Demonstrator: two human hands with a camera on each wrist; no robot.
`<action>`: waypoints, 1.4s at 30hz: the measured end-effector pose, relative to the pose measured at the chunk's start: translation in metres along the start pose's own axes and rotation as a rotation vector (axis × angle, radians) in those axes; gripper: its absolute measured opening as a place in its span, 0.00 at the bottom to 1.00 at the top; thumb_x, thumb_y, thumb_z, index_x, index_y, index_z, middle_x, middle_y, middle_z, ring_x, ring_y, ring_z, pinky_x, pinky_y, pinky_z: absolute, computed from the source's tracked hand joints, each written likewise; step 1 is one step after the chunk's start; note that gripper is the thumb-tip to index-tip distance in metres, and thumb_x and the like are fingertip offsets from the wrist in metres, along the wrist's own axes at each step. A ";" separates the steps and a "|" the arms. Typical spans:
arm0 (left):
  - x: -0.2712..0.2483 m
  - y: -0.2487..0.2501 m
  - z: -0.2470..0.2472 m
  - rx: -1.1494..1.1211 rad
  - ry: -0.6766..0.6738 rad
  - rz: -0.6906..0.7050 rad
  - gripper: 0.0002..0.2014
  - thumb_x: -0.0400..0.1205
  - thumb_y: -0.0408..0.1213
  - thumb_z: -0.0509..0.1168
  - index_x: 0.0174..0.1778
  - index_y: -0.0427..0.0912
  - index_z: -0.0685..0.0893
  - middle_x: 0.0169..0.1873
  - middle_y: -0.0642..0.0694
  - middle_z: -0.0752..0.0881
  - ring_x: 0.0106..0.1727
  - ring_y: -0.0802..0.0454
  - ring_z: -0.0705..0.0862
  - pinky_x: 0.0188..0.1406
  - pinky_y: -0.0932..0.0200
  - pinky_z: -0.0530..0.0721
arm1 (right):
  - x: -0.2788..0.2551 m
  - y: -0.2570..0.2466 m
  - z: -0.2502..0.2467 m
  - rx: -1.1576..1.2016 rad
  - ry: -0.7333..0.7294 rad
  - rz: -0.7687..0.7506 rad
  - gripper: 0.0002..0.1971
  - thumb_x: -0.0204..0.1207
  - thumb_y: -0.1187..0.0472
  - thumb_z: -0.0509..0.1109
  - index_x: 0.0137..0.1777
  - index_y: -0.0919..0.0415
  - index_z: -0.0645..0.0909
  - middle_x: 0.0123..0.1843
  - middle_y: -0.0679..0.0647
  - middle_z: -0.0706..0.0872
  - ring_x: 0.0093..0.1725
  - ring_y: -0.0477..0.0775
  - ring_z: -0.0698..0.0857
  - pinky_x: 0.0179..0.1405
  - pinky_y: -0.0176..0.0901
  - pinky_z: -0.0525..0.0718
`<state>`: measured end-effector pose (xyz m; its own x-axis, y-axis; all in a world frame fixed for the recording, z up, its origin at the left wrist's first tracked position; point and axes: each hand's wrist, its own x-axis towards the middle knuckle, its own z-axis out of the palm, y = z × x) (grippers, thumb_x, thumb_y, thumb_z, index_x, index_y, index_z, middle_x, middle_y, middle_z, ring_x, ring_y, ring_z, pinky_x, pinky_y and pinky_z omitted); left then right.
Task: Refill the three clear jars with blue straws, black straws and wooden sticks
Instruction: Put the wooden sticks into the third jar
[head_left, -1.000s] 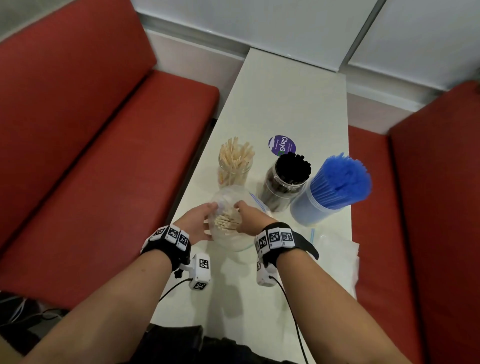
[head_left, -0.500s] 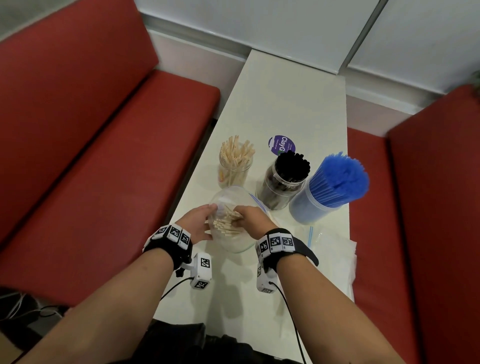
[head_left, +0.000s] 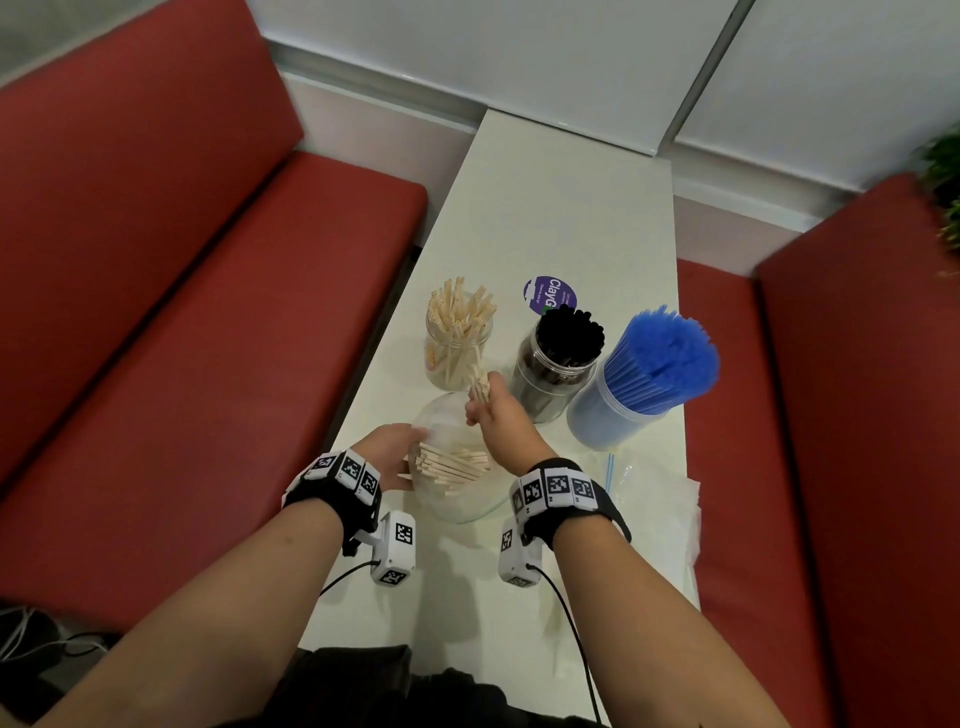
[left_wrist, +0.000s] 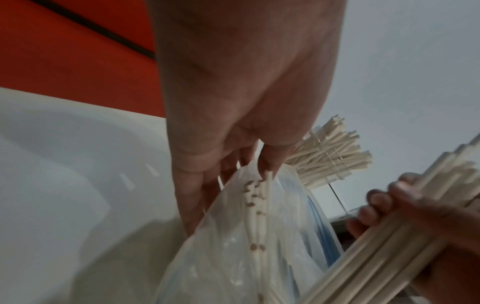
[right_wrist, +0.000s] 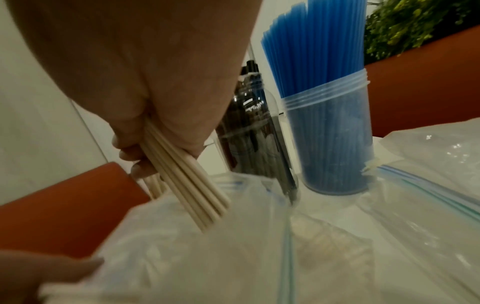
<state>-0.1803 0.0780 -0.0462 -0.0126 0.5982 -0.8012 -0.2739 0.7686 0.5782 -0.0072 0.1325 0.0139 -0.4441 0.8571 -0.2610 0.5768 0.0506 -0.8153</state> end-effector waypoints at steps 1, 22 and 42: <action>0.000 0.002 -0.001 0.000 0.000 0.006 0.10 0.87 0.39 0.65 0.61 0.41 0.82 0.49 0.40 0.86 0.47 0.40 0.86 0.41 0.49 0.87 | 0.001 -0.004 -0.005 0.021 0.031 -0.016 0.02 0.89 0.63 0.58 0.57 0.56 0.68 0.46 0.57 0.83 0.48 0.57 0.82 0.51 0.53 0.81; -0.027 0.062 0.034 -0.741 -0.536 0.155 0.21 0.90 0.43 0.62 0.69 0.27 0.82 0.66 0.30 0.83 0.71 0.35 0.83 0.68 0.39 0.84 | -0.014 -0.114 -0.048 0.659 0.198 -0.357 0.10 0.84 0.69 0.68 0.60 0.60 0.74 0.43 0.61 0.82 0.42 0.51 0.85 0.44 0.43 0.86; -0.045 0.065 0.032 0.045 -0.641 -0.175 0.20 0.82 0.42 0.68 0.25 0.43 0.74 0.14 0.50 0.67 0.11 0.60 0.60 0.07 0.69 0.54 | -0.008 -0.104 -0.046 0.357 -0.108 -0.207 0.18 0.78 0.52 0.76 0.31 0.58 0.79 0.32 0.55 0.83 0.37 0.52 0.86 0.44 0.43 0.82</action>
<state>-0.1671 0.1086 0.0321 0.6067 0.4692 -0.6417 -0.1793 0.8672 0.4646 -0.0319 0.1441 0.1249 -0.6053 0.7883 -0.1104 0.2032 0.0189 -0.9789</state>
